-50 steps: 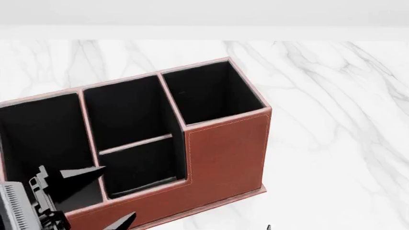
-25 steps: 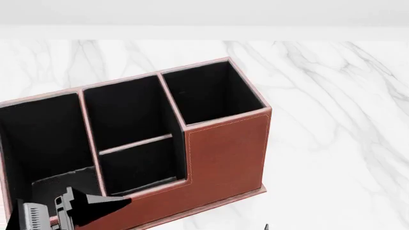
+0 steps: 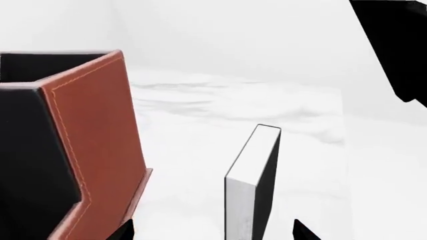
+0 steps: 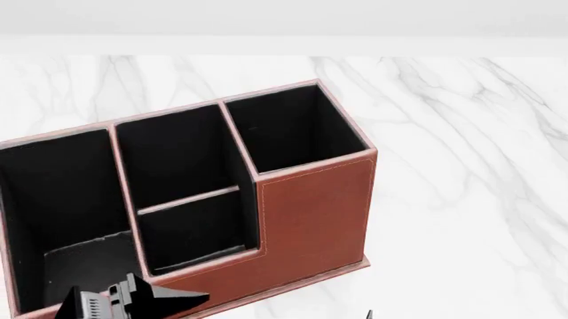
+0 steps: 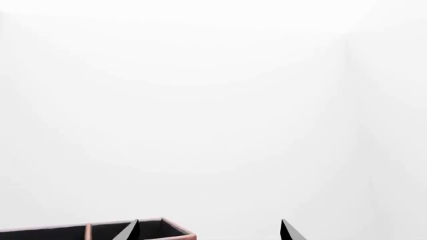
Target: Pick up the book and place it in the back compartment of the caddy.
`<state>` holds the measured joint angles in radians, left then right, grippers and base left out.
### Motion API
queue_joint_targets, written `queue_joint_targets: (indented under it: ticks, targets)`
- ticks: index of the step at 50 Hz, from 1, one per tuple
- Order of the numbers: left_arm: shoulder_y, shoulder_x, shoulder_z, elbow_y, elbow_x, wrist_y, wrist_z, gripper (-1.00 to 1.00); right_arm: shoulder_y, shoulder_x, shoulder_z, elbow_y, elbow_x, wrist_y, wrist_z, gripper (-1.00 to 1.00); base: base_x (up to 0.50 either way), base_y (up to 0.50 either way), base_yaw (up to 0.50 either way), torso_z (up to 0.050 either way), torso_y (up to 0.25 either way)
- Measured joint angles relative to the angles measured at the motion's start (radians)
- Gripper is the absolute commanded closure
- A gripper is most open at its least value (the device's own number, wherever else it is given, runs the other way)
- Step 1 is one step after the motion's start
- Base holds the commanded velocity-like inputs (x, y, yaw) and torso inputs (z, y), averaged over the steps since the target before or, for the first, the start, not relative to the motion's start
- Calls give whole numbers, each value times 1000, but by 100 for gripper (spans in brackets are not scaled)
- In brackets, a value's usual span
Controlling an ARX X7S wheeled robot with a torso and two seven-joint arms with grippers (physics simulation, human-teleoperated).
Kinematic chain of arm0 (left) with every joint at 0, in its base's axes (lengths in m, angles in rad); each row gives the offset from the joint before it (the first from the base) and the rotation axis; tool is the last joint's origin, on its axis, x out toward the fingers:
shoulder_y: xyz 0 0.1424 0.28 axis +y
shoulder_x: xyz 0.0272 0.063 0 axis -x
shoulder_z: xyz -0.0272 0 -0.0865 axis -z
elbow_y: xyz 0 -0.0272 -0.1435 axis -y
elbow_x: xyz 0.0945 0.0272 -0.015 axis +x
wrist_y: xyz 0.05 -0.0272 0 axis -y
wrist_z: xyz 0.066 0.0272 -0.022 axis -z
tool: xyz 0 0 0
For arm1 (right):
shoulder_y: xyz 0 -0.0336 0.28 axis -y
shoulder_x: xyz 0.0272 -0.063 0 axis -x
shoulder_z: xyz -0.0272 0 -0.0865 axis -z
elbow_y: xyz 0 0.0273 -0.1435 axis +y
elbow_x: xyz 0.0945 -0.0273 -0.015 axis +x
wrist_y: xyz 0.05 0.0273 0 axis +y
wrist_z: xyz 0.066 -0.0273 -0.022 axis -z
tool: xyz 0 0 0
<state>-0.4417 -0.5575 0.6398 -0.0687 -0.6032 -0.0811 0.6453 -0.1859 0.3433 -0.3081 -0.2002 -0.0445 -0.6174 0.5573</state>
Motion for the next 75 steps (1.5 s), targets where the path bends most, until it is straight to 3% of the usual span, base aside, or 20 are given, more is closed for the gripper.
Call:
queue_joint_targets:
  ticks: [75]
  targets:
    - [-99,215,132,-250,133,23,18,-100,3,18,-21,-5,2,0,14,-100,0,0,0,0,0]
